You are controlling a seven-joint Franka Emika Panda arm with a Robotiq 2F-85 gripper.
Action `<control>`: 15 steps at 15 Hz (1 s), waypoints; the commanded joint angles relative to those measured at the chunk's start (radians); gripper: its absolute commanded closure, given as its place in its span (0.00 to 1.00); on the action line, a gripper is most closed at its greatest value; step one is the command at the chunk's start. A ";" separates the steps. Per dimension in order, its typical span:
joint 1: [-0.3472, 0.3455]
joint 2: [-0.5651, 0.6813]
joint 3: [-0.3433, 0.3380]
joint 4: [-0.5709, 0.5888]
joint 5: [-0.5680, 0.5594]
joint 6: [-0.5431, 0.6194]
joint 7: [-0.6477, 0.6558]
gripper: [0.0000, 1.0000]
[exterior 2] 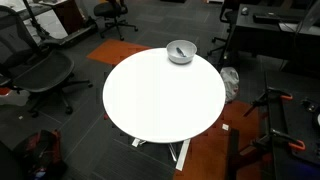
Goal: Remove the marker from the bowl and put it on the table
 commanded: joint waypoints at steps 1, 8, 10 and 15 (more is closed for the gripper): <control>-0.009 0.002 0.006 0.002 0.006 -0.002 -0.005 0.00; -0.033 0.041 0.012 0.008 -0.014 0.050 0.025 0.00; -0.056 0.079 0.005 0.016 -0.014 0.094 0.050 0.00; -0.117 0.118 0.017 0.020 0.006 0.156 0.179 0.00</control>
